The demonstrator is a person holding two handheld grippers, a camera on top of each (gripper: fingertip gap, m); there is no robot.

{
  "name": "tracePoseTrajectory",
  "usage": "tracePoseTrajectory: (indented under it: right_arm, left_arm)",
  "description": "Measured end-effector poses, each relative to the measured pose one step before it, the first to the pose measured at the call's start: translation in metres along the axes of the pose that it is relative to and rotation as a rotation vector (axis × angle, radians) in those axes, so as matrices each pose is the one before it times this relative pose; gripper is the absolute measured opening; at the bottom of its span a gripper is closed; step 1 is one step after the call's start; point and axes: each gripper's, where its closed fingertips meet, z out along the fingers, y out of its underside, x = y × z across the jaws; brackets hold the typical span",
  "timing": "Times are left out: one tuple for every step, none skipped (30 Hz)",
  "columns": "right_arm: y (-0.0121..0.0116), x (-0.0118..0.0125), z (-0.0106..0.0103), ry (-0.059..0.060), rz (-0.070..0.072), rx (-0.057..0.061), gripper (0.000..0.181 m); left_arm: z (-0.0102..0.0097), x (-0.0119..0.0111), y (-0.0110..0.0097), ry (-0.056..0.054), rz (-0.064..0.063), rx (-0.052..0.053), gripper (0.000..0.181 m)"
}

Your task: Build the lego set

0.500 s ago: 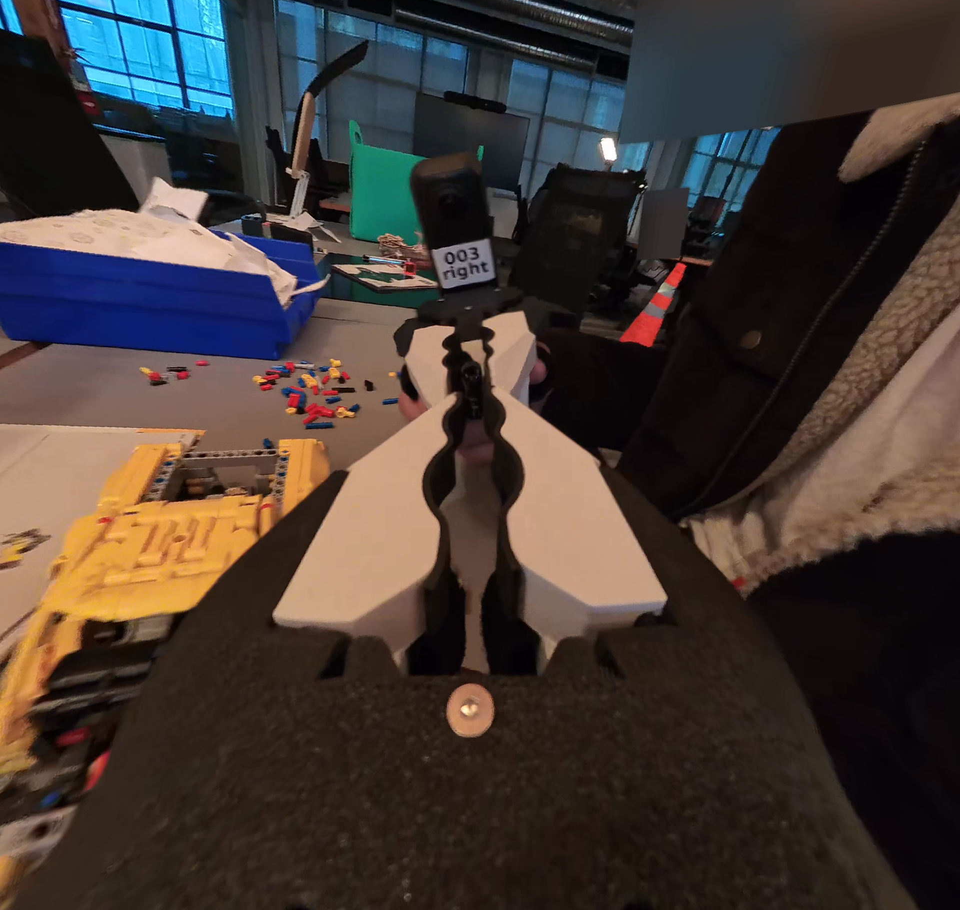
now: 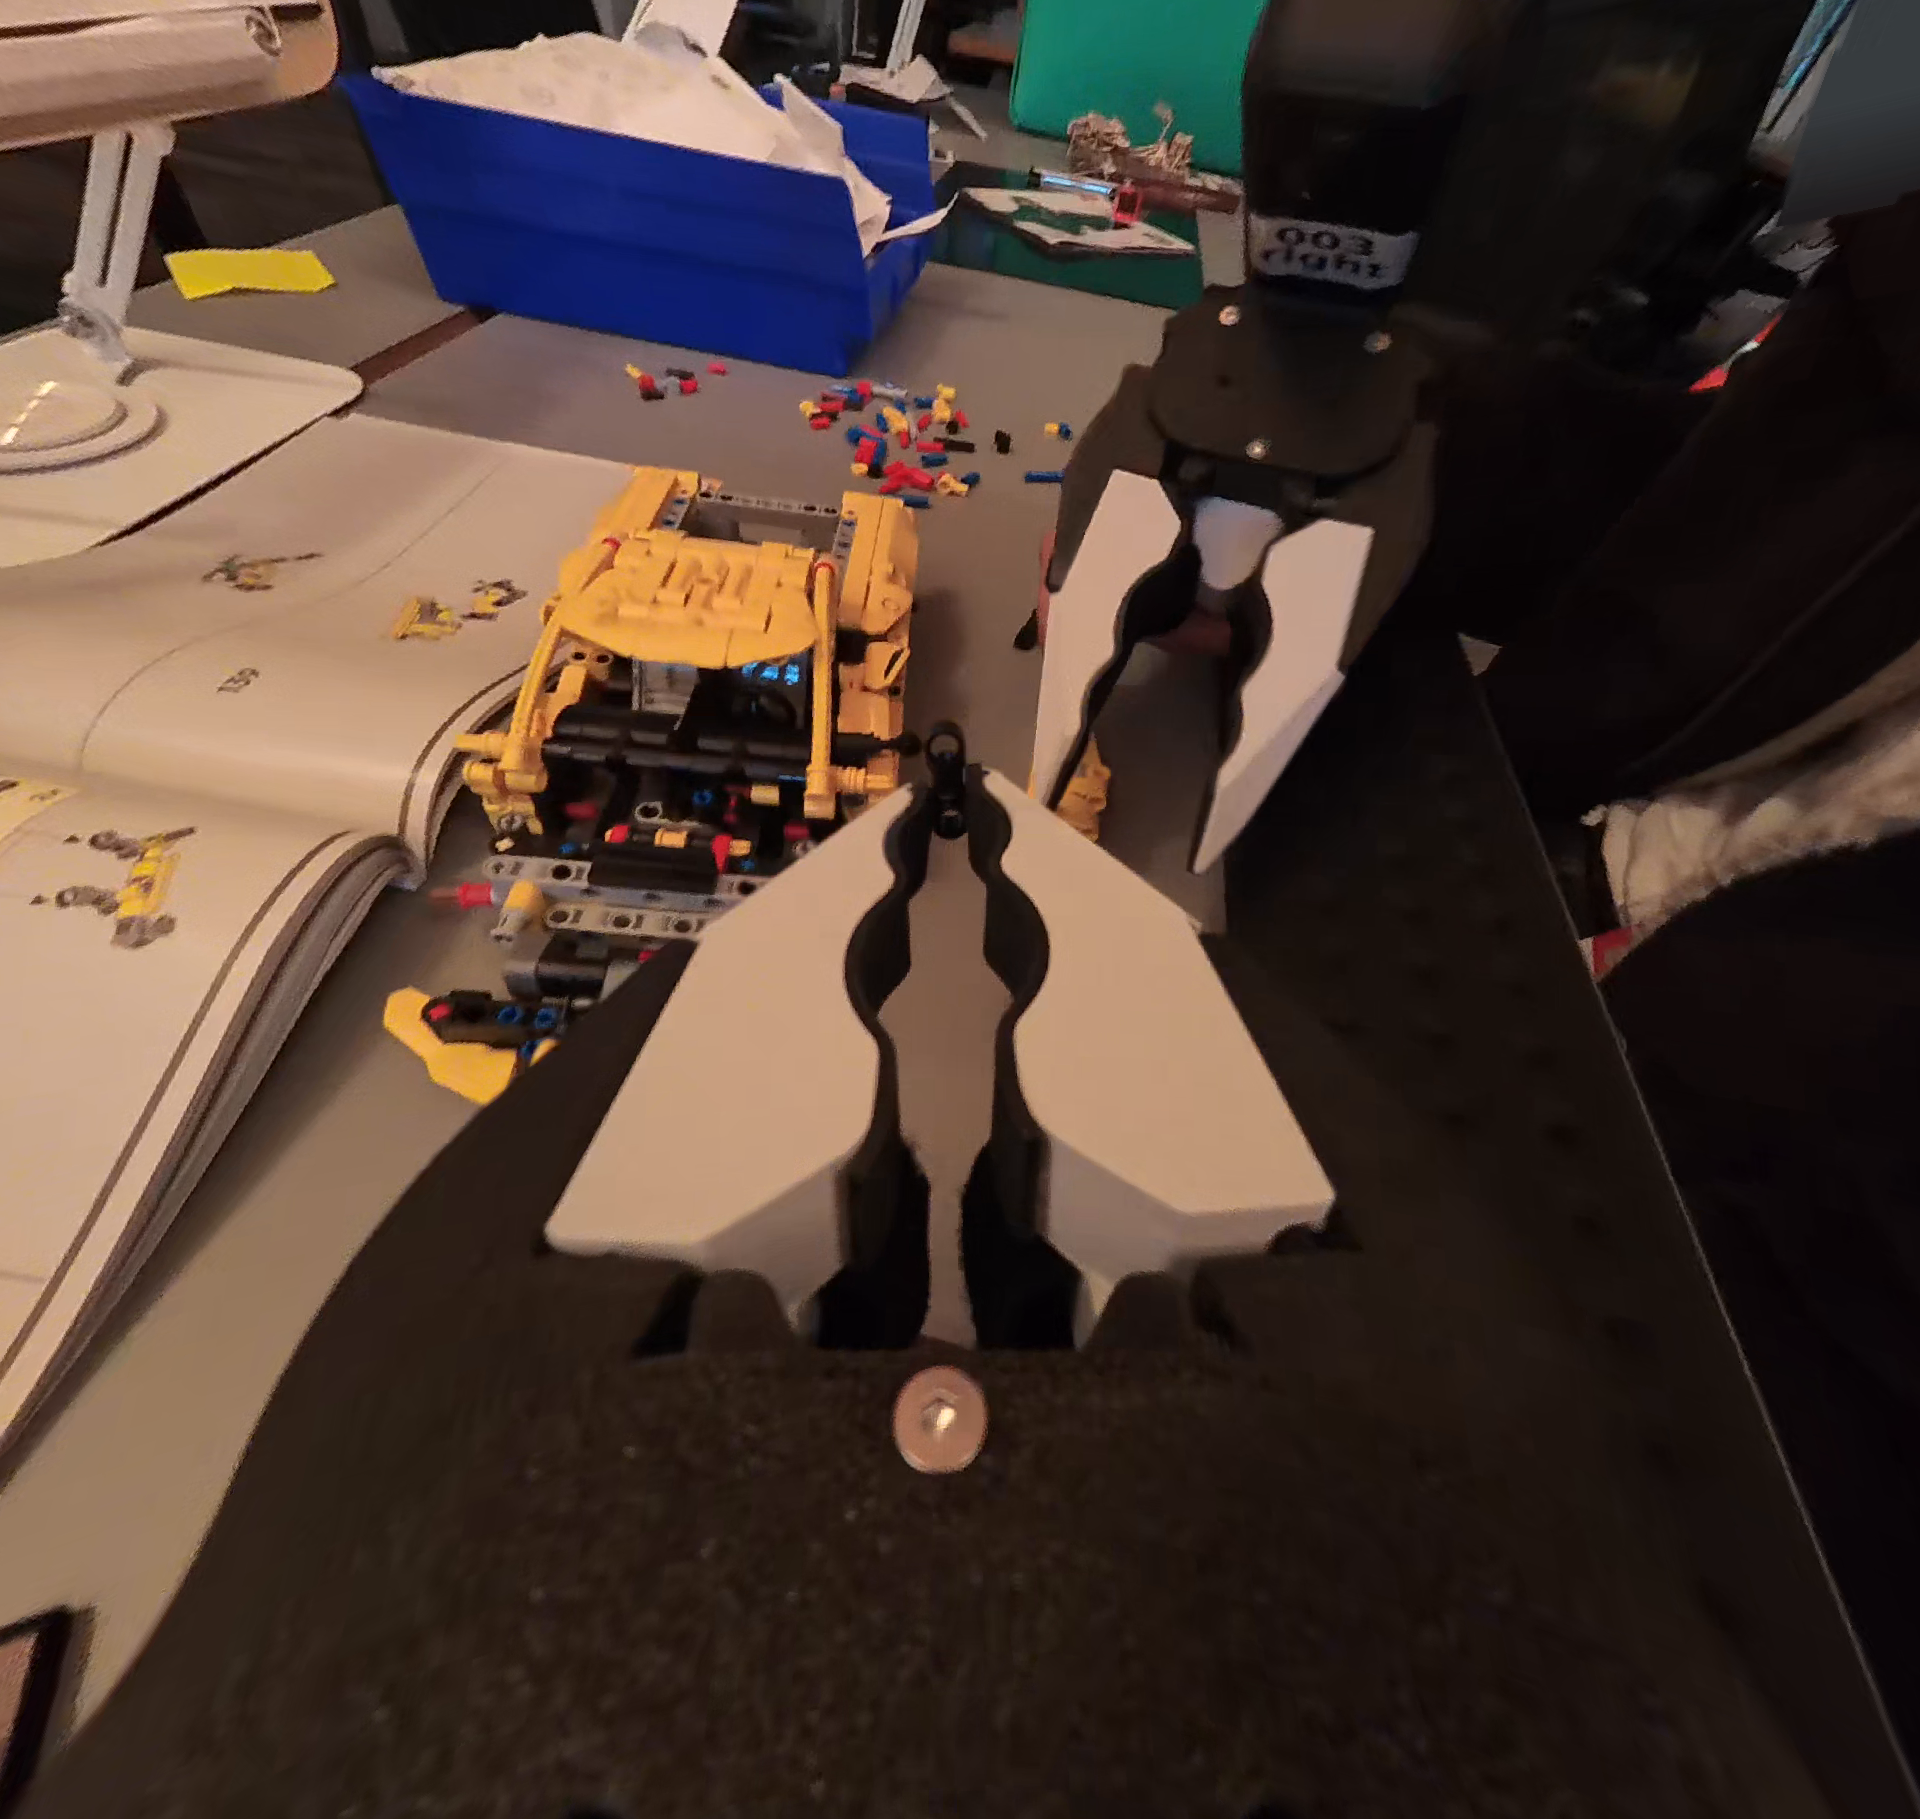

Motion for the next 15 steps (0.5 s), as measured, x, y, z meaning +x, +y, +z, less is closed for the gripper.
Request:
tracePoseTrajectory:
  right_arm:
    - [-0.002, -0.00323, 0.00646, 0.007, 0.0, -0.0223, 0.04]
    - [-0.00153, -0.00317, 0.00522, 0.0087, -0.0119, -0.0222, 0.037]
    - [-0.00126, 0.00016, 0.00328, 0.0276, -0.0182, -0.0176, 0.031]
    - [-0.0017, -0.00095, 0.00182, 0.0167, -0.015, -0.0084, 0.028]
    - [-0.00184, -0.00347, 0.00144, -0.0072, -0.0013, -0.004, 0.027]
    - [-0.00015, -0.00372, 0.00203, -0.0178, 0.011, -0.0129, 0.025]
    - [0.00261, -0.00317, 0.00278, -0.0192, 0.0126, -0.026, 0.025]
    - [0.00385, -0.00326, 0.00301, -0.0221, 0.0094, -0.0295, 0.025]
    - [0.00399, -0.00192, 0.00283, -0.0148, 0.0095, -0.0252, 0.026]
    - [0.00337, -0.0009, 0.00244, -0.0081, 0.0086, -0.0194, 0.026]
    - [0.00269, -0.00089, 0.00193, -0.0052, 0.0034, -0.0152, 0.026]
    - [0.00183, 0.0002, 0.00112, 0.006, -0.0027, -0.0116, 0.026]
    - [0.00059, 0.00116, 0.00039, 0.0141, -0.0035, -0.0049, 0.026]
    - [-0.00023, 0.0004, -0.00033, 0.0097, -0.0041, -0.0001, 0.026]
    - [-0.00013, 0.00089, -0.00037, 0.0123, -0.0055, 0.0011, 0.026]
  left_arm:
    - [-0.00188, -0.00206, 0.00176, -0.0114, -0.0063, -0.0111, 0.006]
    - [-0.00151, -0.00233, 0.00282, -0.0103, -0.01, -0.0165, 0.006]
    - [-0.00052, -0.00155, 0.00416, -0.0037, -0.0149, -0.0215, 0.006]
    - [0.00052, -0.00153, 0.00564, -0.0039, -0.018, -0.0262, 0.006]
    - [0.00155, -0.0015, 0.00682, -0.0034, -0.0191, -0.0326, 0.006]
    - [0.0027, -0.00052, 0.00761, 0.0031, -0.0243, -0.0395, 0.006]
    - [0.00329, -0.00039, 0.00713, 0.0044, -0.0259, -0.0391, 0.006]
    - [0.00345, 0.00082, 0.00577, 0.006, -0.0143, -0.0332, 0.006]
    - [0.00298, 0.00256, 0.00408, 0.009, 0.0022, -0.0269, 0.006]
    - [0.00235, 0.0038, 0.0023, 0.0112, 0.0112, -0.0181, 0.006]
    - [0.00189, 0.00299, 0.00104, 0.0066, 0.0087, -0.0112, 0.006]
    - [0.00173, 0.00231, 0.00111, 0.0061, 0.0039, -0.0116, 0.006]
    - [0.00175, 0.00167, 0.00213, 0.0034, 0.0054, -0.0157, 0.006]
    - [0.00132, 0.0008, 0.00163, -0.0016, 0.0093, -0.0127, 0.006]
    - [0.00095, 0.00115, 0.00091, 0.0008, 0.0074, -0.0082, 0.006]
